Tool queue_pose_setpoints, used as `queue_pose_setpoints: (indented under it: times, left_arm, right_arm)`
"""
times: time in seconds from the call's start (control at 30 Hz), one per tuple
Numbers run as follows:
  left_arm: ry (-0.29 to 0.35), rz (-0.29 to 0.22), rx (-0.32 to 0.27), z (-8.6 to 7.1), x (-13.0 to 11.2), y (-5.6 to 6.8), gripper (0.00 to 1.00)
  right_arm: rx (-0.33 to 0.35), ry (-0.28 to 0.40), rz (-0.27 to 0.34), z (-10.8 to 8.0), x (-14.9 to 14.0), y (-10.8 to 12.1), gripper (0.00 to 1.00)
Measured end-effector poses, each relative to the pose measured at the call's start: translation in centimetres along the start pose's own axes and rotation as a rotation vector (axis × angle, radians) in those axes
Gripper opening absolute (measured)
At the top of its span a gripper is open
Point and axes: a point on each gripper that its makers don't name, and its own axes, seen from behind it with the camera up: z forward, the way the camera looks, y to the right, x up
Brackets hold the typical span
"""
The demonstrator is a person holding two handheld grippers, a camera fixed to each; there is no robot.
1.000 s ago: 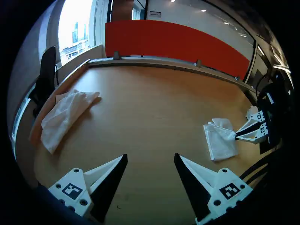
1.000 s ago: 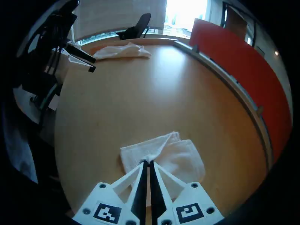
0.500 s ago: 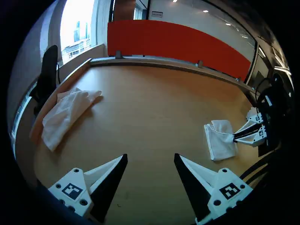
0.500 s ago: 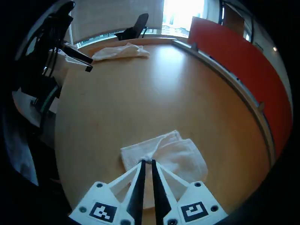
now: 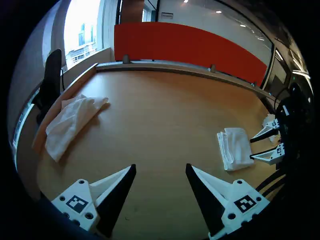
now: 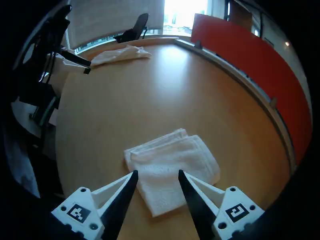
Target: Fold towel
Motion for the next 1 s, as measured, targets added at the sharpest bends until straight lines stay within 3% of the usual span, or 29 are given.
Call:
queue_pose_setpoints:
  times: [0.5,1.0]
  left_arm:
    - [0.003,0.013,-0.004,0.1,0.2,0.2,0.92]
    - [0.002,0.014,-0.012,0.2,0.1,0.6,0.92]
  right_arm:
    - [-0.033,-0.061,0.075,-1.1,-5.2,0.7,0.77]
    - [-0.060,-0.106,0.122,-0.5,-8.9,0.1,0.73]
